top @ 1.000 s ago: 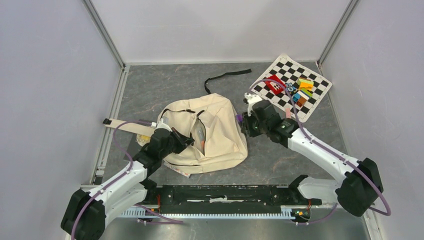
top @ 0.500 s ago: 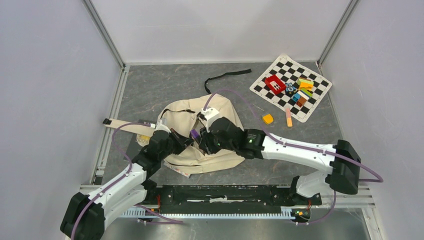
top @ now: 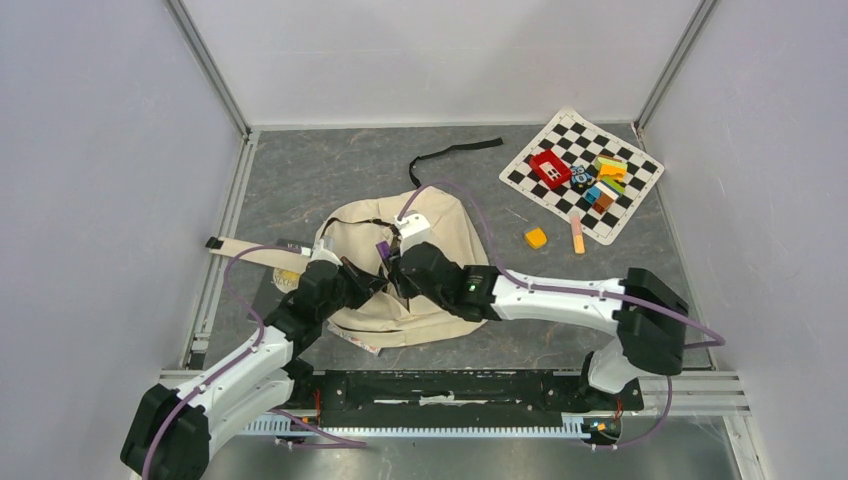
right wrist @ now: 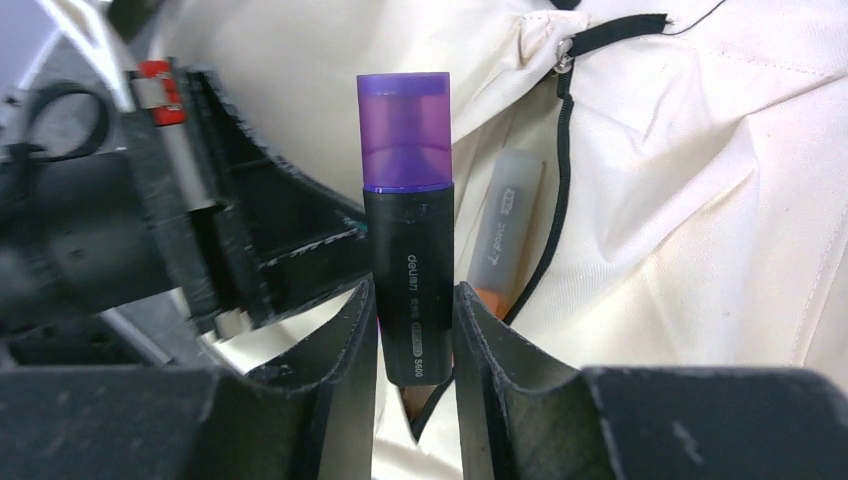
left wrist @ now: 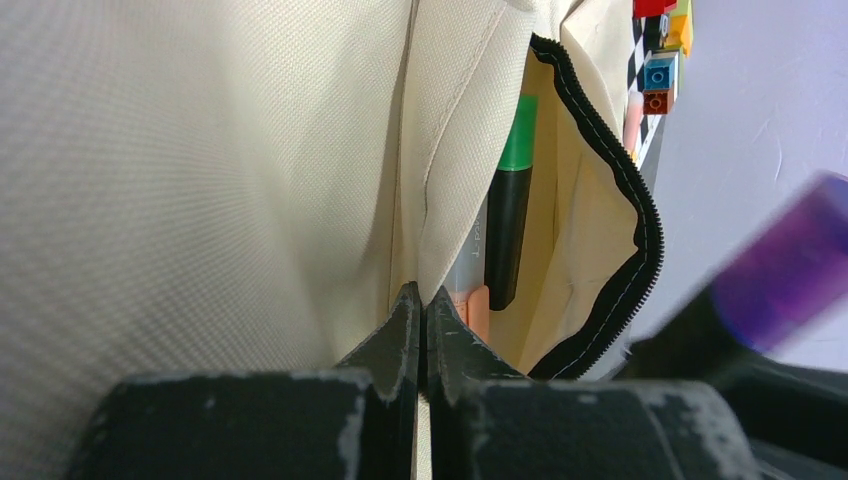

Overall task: Pack the student bag
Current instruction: Place the stationery in the student bag.

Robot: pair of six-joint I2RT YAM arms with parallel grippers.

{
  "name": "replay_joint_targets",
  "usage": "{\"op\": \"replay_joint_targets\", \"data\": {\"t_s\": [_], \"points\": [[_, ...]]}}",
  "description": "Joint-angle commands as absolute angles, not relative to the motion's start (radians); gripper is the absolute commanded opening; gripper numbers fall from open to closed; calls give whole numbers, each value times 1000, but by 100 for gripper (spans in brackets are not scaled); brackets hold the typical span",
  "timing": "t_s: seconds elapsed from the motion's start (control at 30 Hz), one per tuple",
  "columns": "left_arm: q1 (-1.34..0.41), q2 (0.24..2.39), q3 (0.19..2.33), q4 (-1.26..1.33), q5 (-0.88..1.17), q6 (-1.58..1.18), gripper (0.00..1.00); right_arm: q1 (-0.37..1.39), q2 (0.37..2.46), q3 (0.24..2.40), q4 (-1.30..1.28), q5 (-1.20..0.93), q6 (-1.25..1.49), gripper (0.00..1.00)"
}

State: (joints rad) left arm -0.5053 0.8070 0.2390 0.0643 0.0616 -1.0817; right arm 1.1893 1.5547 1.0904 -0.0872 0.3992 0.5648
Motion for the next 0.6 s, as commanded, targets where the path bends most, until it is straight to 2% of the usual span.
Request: {"op": "replay_joint_targets", "data": {"t_s": [0.0, 0.57], "points": [[-505, 811, 245, 83, 96, -1103, 2, 1190, 1641, 1160, -9, 500, 493, 0], [-505, 811, 249, 78, 96, -1101, 2, 1192, 1647, 1058, -124, 631, 475, 0]]}}
